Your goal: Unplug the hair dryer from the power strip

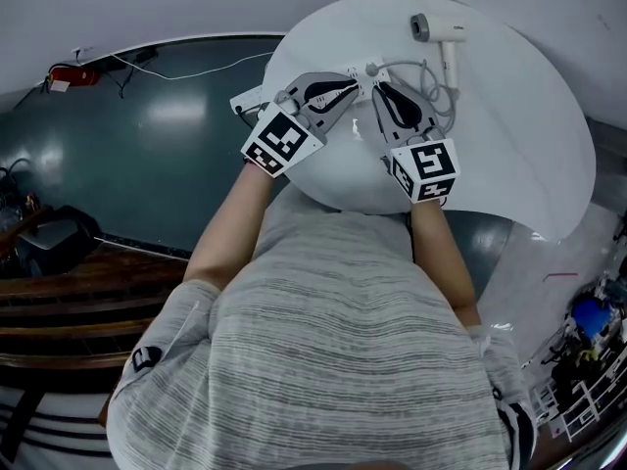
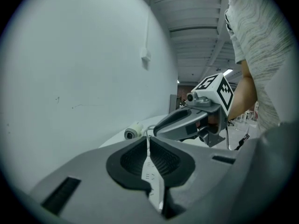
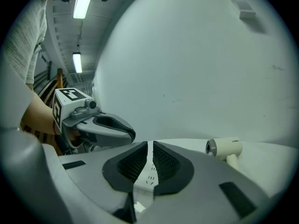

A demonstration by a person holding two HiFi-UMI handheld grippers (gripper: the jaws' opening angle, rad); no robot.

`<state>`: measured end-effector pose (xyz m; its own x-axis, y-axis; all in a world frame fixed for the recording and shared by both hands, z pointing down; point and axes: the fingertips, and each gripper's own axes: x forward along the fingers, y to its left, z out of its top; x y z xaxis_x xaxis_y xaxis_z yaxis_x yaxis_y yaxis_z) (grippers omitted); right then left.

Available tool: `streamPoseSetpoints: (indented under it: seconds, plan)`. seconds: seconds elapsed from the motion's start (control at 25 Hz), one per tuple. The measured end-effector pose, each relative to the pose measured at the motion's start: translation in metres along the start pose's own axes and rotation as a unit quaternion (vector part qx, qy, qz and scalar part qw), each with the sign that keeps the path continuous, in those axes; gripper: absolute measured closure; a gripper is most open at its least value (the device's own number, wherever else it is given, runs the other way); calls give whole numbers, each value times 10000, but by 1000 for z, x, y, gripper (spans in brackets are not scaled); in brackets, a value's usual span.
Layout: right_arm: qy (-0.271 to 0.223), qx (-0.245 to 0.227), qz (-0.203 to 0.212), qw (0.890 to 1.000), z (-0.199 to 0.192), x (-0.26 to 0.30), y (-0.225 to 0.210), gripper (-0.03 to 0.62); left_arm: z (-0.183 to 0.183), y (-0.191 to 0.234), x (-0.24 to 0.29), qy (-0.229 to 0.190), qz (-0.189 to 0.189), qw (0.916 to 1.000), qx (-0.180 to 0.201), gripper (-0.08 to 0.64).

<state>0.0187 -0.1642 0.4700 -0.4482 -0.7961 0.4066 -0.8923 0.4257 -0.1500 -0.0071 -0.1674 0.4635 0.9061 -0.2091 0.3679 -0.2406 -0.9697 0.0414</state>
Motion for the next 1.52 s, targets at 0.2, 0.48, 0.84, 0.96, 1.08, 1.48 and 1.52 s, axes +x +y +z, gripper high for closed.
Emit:
streamPoseSetpoints:
  seconds: [0.2, 0.48, 0.84, 0.96, 1.08, 1.48, 1.52]
  plan:
    - [279, 51, -131, 9995, -17, 13, -11, 561, -17, 4, 12, 345, -57, 9993, 152, 472]
    - [660, 72, -103, 9977, -37, 28, -18, 477, -43, 6, 23, 798, -168, 9964, 235, 298]
    - [1193, -142, -246, 9925, -55, 43, -30, 460, -79, 3, 39, 1729, -471, 9811, 730, 162]
    - [1497, -267, -288, 9880, -64, 49, -33, 459, -91, 4, 47, 2026, -505, 9744, 837, 132]
    - [1729, -375, -330, 9837, -71, 55, -38, 459, -100, 6, 55, 2277, -531, 9677, 939, 118]
    - [2075, -771, -215, 9749, -81, 69, -42, 459, -130, 8, 81, 3034, -610, 9469, 874, 87]
    - [2115, -807, -200, 9738, -82, 70, -42, 459, -133, 9, 82, 3136, -618, 9439, 827, 83]
